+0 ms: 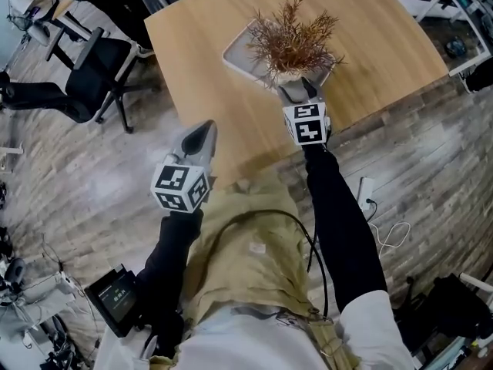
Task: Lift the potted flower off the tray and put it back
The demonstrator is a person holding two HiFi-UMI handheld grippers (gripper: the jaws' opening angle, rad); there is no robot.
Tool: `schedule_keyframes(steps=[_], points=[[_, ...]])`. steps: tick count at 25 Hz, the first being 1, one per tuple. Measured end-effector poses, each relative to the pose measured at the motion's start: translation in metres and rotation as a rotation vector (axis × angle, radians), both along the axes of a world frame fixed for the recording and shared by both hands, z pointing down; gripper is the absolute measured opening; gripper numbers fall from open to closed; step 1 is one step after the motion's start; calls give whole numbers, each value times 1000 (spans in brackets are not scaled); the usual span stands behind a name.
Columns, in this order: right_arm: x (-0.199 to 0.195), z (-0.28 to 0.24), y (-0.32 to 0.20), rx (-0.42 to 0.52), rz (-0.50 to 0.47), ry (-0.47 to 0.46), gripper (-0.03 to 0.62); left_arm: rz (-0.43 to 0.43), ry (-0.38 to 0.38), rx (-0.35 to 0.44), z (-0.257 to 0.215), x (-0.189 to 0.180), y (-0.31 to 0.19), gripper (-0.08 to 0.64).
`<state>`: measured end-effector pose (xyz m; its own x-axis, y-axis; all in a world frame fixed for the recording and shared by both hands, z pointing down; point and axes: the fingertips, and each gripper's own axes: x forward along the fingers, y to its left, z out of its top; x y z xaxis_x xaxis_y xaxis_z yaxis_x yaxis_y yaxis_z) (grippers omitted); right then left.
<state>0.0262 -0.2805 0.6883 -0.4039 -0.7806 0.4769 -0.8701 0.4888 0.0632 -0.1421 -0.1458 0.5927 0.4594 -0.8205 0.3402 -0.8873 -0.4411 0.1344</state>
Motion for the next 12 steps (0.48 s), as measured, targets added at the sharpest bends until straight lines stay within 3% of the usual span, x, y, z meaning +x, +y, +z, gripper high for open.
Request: schedule_keyframes(steps=[5, 12], points=[[-2, 0, -11, -15, -6, -10, 371, -1, -11, -10, -6, 9, -8, 2], [5, 17, -34, -54, 15, -45, 445, 20, -27, -10, 3, 19, -23, 2]])
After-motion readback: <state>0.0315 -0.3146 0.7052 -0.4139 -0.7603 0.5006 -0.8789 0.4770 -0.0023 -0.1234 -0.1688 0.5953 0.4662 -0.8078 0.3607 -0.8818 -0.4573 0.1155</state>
